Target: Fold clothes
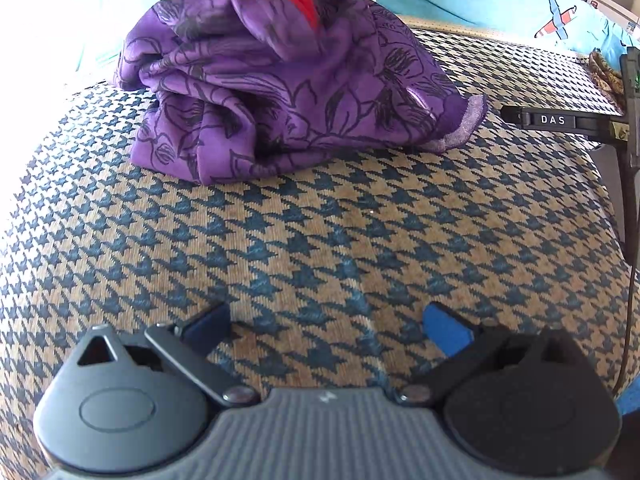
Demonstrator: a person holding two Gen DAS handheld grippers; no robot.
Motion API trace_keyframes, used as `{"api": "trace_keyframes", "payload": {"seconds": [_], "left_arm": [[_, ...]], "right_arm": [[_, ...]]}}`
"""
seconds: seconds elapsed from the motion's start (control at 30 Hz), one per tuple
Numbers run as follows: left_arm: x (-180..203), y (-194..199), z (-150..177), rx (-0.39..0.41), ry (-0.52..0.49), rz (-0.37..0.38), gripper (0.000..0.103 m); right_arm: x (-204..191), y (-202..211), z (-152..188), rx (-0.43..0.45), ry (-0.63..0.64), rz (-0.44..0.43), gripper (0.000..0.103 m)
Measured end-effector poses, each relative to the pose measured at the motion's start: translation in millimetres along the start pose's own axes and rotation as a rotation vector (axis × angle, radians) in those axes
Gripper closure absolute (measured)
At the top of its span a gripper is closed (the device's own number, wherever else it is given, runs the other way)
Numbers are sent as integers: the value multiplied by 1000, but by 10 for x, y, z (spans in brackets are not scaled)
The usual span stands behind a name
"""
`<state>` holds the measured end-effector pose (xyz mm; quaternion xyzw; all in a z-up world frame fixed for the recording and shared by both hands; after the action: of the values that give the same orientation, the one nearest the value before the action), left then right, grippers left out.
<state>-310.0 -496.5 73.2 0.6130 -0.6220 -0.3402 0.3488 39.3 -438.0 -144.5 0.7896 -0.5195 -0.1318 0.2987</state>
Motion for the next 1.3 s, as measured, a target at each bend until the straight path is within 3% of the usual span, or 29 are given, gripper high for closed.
{"api": "trace_keyframes", "payload": {"seconds": [0.1,0.3,0.33,0.53,0.57,0.6,0.67,0.7,0.83,1.03,1.23,1.3], "left_arm": [[542,-57,240,0,2,-3,0],[1779,488,1116,0,-4,0,0],[1632,485,1060,-2,3,1,0],[-964,286,-165,-18,72,2,0],[-1039,297,-218,-19,77,1,0],[-861,341,-167,-20,79,-1,0],[-271,57,-170,-20,78,-7,0],[-58,66,-22,-20,78,-9,0],[334,454,593,-18,86,-13,0],[1376,610,867,-24,96,-27,0],[1625,460,830,-20,97,-28,0],[1620,463,1108,-16,95,-30,0]], "right_arm": [[2,0,0,0,0,0,0],[1,5,2,0,0,0,0],[1,5,2,0,0,0,0],[0,6,1,0,0,0,0],[0,7,1,-1,0,0,0],[0,7,1,-1,0,0,0],[0,6,3,-1,0,0,0],[0,6,3,-1,0,0,0],[2,4,0,0,0,0,0],[-4,8,-2,-1,2,1,0],[-1,9,-18,-15,-24,18,0],[-24,21,-13,-25,-47,50,0]]}}
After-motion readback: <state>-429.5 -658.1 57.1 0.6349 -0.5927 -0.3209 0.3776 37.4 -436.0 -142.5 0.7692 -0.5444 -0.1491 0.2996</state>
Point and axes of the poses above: each gripper's, at about its wrist camera, not at the fingertips, and y roughly against the way its jaws point, x to its right, z to its underside, the point moved 4 cm from there along -y, roughly the way its jaws point, and after that the axes turned 4 degrees about z, right-handed, at the moved point
